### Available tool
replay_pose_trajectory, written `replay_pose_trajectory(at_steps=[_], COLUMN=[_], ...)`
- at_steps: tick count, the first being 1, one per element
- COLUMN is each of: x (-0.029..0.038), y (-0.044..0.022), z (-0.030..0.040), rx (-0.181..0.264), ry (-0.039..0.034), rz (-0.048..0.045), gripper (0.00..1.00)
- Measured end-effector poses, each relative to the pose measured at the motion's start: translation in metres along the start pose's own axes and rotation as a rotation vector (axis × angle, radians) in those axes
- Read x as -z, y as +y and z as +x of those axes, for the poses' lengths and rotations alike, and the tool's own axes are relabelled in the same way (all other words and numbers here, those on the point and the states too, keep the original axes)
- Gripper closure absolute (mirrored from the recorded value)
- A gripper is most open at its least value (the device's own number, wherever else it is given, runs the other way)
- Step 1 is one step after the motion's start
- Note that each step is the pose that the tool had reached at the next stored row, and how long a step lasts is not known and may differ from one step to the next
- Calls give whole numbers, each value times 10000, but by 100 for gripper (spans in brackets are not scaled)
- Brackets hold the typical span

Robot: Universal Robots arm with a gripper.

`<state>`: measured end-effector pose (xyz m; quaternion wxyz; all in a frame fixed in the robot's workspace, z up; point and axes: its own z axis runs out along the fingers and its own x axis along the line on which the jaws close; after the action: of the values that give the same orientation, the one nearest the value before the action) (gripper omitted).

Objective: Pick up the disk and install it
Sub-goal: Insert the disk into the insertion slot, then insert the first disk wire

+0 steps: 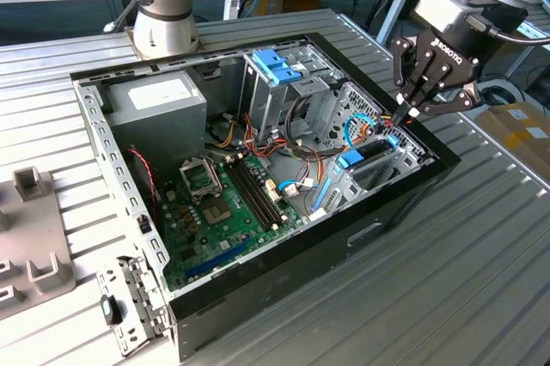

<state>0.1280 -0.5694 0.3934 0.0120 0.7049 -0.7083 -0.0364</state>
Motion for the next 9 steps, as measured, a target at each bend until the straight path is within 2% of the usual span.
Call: replay_pose_trajectory(at_steps=[9], x=[1], y=[-13], z=[0], rx=[0], ry=[-1], rz=[0], gripper=[89])
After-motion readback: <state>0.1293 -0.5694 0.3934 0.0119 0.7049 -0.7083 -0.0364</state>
